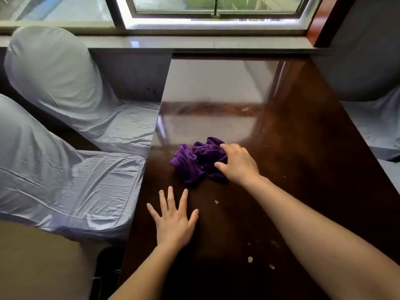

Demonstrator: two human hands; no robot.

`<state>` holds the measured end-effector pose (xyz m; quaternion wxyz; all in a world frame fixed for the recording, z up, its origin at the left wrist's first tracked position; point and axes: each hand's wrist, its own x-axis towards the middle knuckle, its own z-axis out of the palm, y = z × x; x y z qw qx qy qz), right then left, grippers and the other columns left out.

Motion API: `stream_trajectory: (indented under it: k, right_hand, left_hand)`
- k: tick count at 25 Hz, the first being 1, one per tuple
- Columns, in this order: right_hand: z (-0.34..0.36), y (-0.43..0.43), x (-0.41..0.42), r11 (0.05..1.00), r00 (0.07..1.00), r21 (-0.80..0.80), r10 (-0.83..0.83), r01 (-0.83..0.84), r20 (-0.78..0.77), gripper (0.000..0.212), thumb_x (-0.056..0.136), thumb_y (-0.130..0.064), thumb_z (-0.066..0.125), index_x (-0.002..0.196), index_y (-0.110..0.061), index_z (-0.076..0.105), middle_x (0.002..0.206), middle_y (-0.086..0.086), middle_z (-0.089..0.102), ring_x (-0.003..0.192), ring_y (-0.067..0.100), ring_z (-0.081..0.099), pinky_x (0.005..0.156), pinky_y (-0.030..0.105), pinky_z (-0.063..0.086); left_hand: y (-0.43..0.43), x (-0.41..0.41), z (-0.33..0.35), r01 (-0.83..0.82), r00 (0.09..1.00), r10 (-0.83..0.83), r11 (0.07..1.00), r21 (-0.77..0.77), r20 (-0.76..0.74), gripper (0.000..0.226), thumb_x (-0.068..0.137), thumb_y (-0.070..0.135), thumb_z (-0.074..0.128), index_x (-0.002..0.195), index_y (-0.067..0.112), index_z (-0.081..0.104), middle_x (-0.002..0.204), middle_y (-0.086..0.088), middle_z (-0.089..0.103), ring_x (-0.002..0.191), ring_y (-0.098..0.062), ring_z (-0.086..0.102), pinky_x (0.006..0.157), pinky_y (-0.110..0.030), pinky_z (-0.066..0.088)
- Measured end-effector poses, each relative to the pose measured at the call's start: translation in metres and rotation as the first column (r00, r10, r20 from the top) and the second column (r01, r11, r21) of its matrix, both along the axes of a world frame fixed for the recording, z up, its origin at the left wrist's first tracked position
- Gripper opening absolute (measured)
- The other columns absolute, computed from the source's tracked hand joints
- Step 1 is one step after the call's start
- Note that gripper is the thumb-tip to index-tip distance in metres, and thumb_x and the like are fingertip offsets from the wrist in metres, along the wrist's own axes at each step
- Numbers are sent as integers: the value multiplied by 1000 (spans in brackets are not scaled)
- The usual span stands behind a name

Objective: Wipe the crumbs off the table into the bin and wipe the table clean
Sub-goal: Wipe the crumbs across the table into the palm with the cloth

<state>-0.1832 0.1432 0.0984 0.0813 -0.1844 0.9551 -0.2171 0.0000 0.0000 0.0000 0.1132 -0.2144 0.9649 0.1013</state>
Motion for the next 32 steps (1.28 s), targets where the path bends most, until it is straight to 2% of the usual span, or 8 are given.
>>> stream_trajectory:
  k: [6, 8, 10, 14, 23, 28, 30, 32]
  right_hand:
    - [-37, -35, -49, 952, 966, 235, 148, -198, 213, 105, 70, -62, 74, 152, -45, 10, 166, 7, 2, 150, 39, 7, 118, 53, 20]
    - [-50, -35, -49, 939, 958, 251, 182, -236, 220, 101, 68, -62, 74, 149, -50, 15, 166, 6, 7, 148, 41, 12, 117, 53, 23]
    - [-53, -33, -52, 943, 968, 233, 209, -238, 140, 84, 70, -56, 74, 142, -49, 32, 160, 0, 27, 140, 39, 29, 110, 51, 32]
    - [-50, -13, -59, 937, 942, 96, 330, -335, 59, 53, 76, -26, 71, 126, -36, 57, 139, -8, 56, 119, 30, 51, 103, 44, 43]
    - [-41, 28, -30, 834, 840, 102, 535, -543, 92, 57, 74, -13, 63, 124, -38, 61, 144, -14, 52, 120, 22, 45, 97, 44, 45]
    - [-43, 46, 10, 659, 670, 121, 734, -742, 114, 53, 75, -16, 61, 122, -40, 59, 144, -15, 50, 122, 20, 44, 97, 45, 45]
    - [-42, 54, 12, 679, 673, 41, 716, -733, 183, 52, 75, -25, 69, 124, -40, 59, 144, -16, 50, 124, 18, 42, 102, 42, 43]
    - [-40, 60, 10, 726, 701, -12, 668, -688, 250, 61, 71, -50, 76, 129, -42, 57, 146, -17, 48, 128, 15, 38, 105, 36, 38]
  left_hand:
    - [1, 2, -9, -29, 986, 10, 993, -115, -166, 71, 82, 66, 36, 146, 35, 37, 157, -12, 30, 148, -34, 14, 113, -69, 7]
    - [0, 0, -7, -45, 985, 25, 992, -115, -170, 71, 81, 66, 36, 145, 35, 38, 157, -11, 30, 149, -33, 14, 113, -68, 7]
    - [1, 1, -6, -48, 984, 28, 993, -110, -179, 71, 81, 65, 36, 145, 35, 39, 157, -11, 31, 149, -33, 15, 113, -68, 8]
    - [3, 1, -4, -49, 980, 30, 995, -92, -196, 71, 81, 64, 34, 144, 34, 41, 157, -12, 31, 148, -33, 15, 113, -68, 8]
    - [4, 0, 0, -45, 987, 28, 994, -103, -160, 74, 82, 66, 24, 149, 36, 31, 161, -11, 21, 150, -32, 4, 114, -67, 2]
    - [4, 1, 1, -49, 989, 36, 995, -88, -142, 74, 81, 66, 19, 150, 39, 24, 163, -8, 14, 150, -29, -3, 114, -64, -3]
    - [3, 0, 2, -54, 989, 42, 995, -82, -144, 75, 80, 65, 19, 150, 39, 24, 163, -8, 14, 150, -29, -3, 115, -64, -3]
    - [4, 0, 2, -58, 988, 46, 995, -79, -145, 74, 80, 65, 19, 150, 40, 24, 163, -8, 14, 150, -29, -3, 115, -64, -3]
